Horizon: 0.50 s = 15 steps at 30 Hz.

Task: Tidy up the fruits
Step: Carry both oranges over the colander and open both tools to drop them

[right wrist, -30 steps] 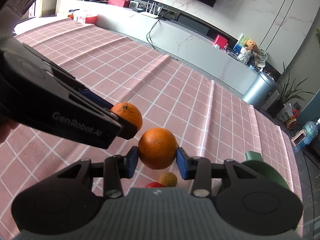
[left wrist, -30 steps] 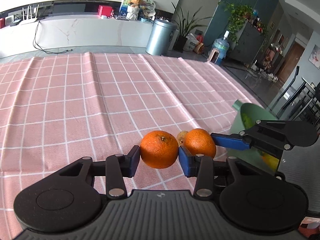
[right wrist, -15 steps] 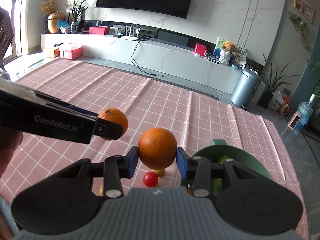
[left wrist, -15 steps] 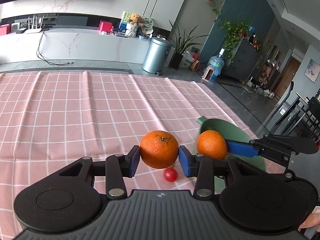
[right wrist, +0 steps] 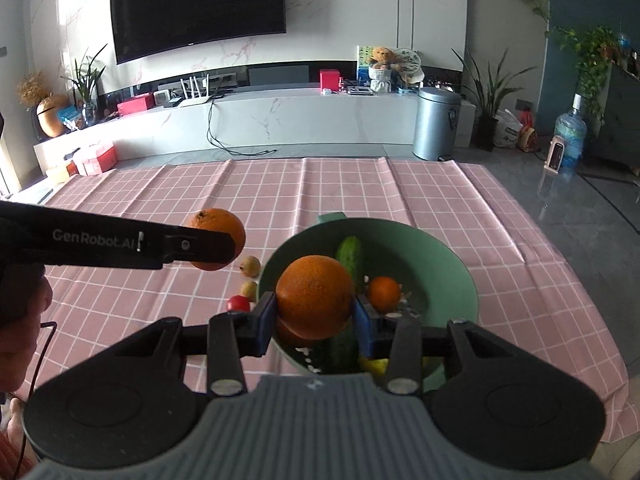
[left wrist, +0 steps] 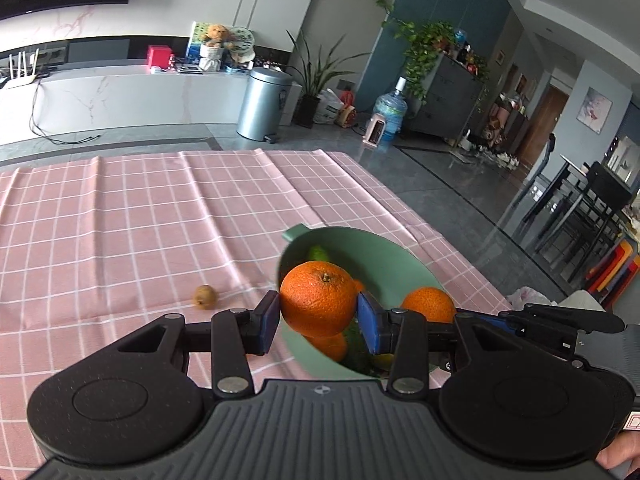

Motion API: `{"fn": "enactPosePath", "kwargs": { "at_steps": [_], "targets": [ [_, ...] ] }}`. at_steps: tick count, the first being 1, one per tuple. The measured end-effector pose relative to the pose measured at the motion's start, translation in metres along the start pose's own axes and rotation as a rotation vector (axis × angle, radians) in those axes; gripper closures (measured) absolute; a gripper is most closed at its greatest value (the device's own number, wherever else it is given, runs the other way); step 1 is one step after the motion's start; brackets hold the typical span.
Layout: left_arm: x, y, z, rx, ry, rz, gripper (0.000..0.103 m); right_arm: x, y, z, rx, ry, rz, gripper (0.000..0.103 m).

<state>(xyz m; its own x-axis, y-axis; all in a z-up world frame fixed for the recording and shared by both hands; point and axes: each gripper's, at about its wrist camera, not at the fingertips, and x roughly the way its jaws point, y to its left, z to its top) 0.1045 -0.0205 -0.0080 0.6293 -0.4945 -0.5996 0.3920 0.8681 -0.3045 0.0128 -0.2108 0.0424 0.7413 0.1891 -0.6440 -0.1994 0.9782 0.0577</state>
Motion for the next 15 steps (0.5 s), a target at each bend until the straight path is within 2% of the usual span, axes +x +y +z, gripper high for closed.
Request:
{"fn": "enactPosePath", "kwargs": {
  "at_steps": [8, 15],
  "targets": [
    [0.031, -0.020, -0.001, 0.034, 0.055, -0.005, 0.056, -0.001, -0.054, -0.014, 0.146, 0.023, 0.010, 0.065],
    [0.054, -0.020, -0.003, 0.029, 0.107, 0.012, 0.056, 0.015, -0.087, -0.016, 0.264, 0.043, 0.040, 0.065]
  ]
}}
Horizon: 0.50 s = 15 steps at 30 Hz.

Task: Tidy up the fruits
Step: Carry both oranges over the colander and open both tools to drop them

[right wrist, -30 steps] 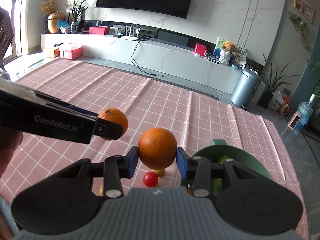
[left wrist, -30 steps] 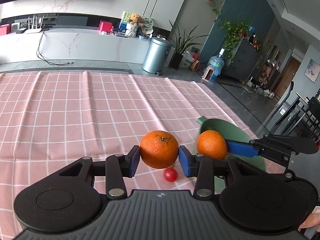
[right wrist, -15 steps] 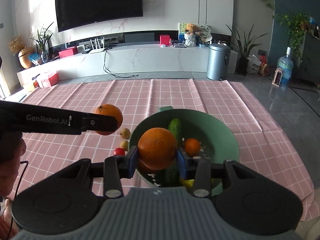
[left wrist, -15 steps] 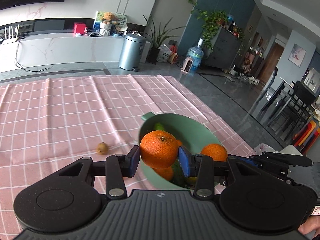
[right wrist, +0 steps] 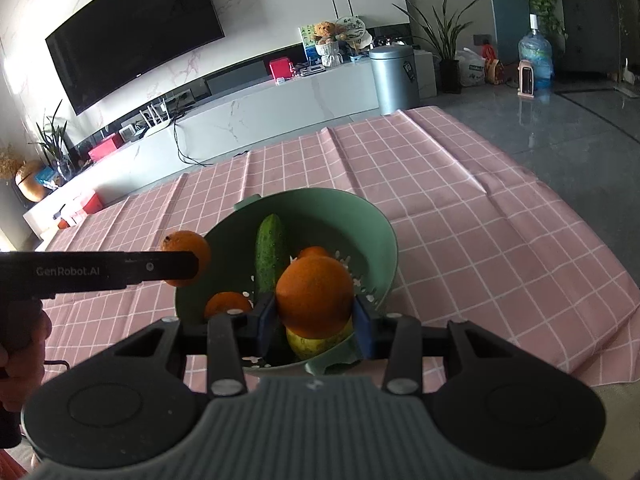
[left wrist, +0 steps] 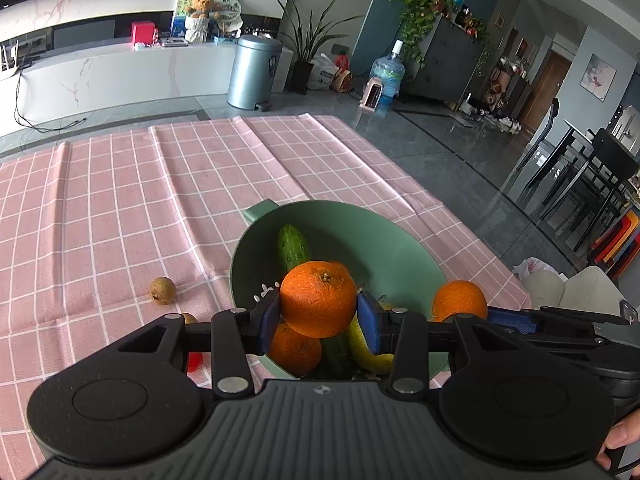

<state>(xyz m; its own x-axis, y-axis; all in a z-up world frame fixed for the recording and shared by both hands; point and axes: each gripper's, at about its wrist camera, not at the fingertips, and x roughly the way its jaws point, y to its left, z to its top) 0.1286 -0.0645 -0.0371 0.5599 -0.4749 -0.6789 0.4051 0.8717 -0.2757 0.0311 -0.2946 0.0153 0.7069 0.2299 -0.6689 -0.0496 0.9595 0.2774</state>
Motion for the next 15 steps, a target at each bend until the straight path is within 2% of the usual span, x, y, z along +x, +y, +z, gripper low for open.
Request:
{"fn": "enactPosePath", "kwargs": {
  "at_steps": [7, 11, 15],
  "targets": [
    [0.027, 0.000, 0.011, 0.009, 0.084, 0.082, 0.056, 0.025, -0.001, 0.018, -0.030, 0.003, -0.003, 0.065],
    [0.037, -0.006, 0.017, 0.071, 0.123, 0.151, 0.056, 0.044, 0.000, 0.030, -0.044, 0.019, -0.032, 0.065],
    [0.048, -0.012, 0.020, 0.107, 0.178, 0.188, 0.056, 0.064, 0.002, 0.037, -0.079, 0.052, -0.073, 0.065]
  ]
}}
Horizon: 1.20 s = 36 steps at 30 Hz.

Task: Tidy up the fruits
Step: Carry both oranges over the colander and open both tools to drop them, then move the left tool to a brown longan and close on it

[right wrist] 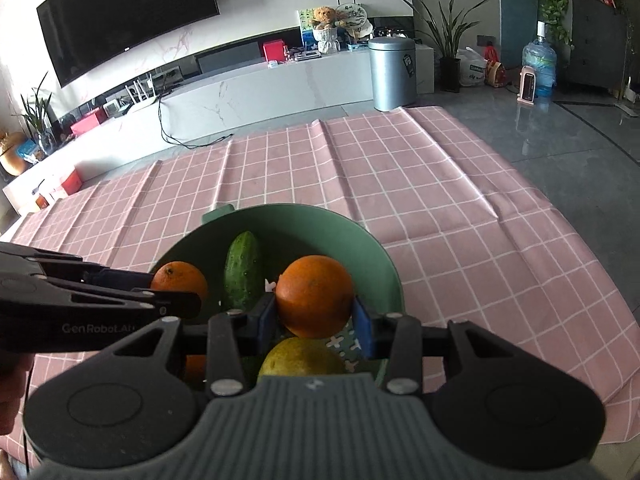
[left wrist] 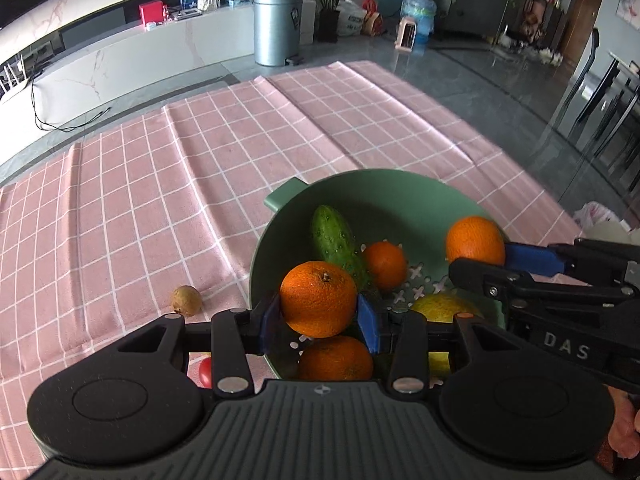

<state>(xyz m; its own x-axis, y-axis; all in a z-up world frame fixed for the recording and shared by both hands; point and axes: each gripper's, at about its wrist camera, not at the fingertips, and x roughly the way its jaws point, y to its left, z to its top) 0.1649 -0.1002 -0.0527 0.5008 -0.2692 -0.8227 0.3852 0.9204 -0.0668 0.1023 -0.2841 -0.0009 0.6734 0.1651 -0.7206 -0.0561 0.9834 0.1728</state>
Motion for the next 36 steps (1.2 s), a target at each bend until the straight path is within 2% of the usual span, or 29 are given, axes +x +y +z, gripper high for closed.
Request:
{"fn": "enactPosePath", "kwargs": {
  "at_steps": [6, 15, 23, 27, 36],
  "targets": [
    [0.008, -0.004, 0.002, 0.024, 0.057, 0.047, 0.055, 0.018, -0.002, 0.002, -0.013, 0.044, -0.030, 0.065],
    [0.014, -0.008, 0.004, 0.050, 0.077, 0.057, 0.055, 0.029, 0.000, 0.000, -0.037, 0.074, -0.025, 0.065],
    [0.014, -0.010, 0.003, 0.070, 0.071, 0.067, 0.049, 0.027, 0.002, -0.001, -0.038, 0.078, -0.034, 0.064],
    [0.011, -0.010, 0.004, 0.067, 0.071, 0.059, 0.040, 0.025, 0.002, 0.000, -0.029, 0.084, -0.040, 0.064],
    [-0.011, -0.012, 0.004, 0.074, 0.014, 0.073, 0.037, 0.005, 0.006, 0.007, -0.033, 0.046, -0.046, 0.060]
  ]
}}
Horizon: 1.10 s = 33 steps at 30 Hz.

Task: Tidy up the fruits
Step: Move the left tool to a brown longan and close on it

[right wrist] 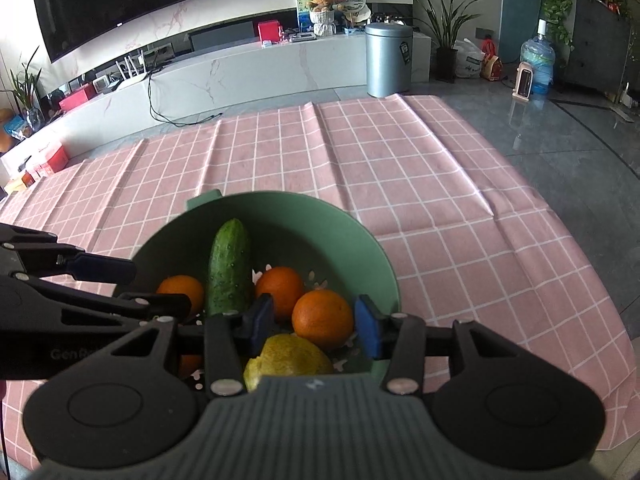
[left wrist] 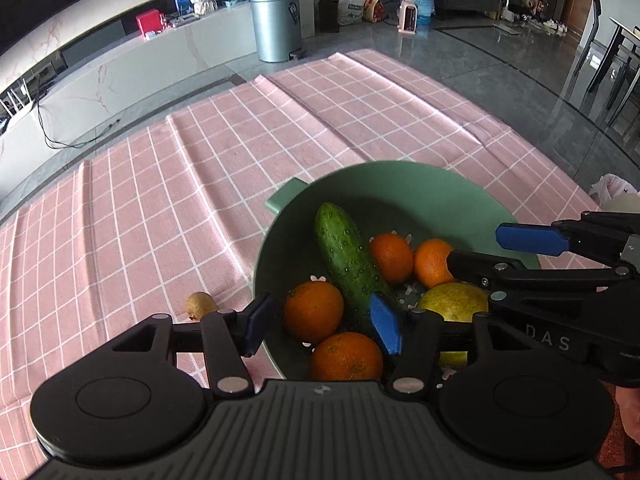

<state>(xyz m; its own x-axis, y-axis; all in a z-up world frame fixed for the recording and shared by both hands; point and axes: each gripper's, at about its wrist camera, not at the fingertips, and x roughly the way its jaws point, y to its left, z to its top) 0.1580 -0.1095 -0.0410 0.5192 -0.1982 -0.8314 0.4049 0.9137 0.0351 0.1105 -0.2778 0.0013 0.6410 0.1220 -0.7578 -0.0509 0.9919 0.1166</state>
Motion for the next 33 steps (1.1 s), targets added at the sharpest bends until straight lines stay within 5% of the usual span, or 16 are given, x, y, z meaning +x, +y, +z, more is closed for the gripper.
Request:
{"fn": "enactPosePath", "kwargs": {
  "at_steps": [9, 24, 33],
  "targets": [
    [-0.031, 0.003, -0.007, 0.069, -0.011, 0.001, 0.037, -0.033, 0.009, -0.004, 0.038, -0.014, 0.046, 0.050],
    [-0.076, 0.044, -0.061, 0.149, 0.034, -0.109, 0.037, -0.071, 0.053, -0.047, 0.055, 0.051, 0.194, 0.050],
    [-0.075, 0.076, -0.098, 0.158, 0.060, -0.115, 0.037, -0.079, 0.089, -0.076, 0.045, 0.028, 0.233, 0.056]
  ]
}}
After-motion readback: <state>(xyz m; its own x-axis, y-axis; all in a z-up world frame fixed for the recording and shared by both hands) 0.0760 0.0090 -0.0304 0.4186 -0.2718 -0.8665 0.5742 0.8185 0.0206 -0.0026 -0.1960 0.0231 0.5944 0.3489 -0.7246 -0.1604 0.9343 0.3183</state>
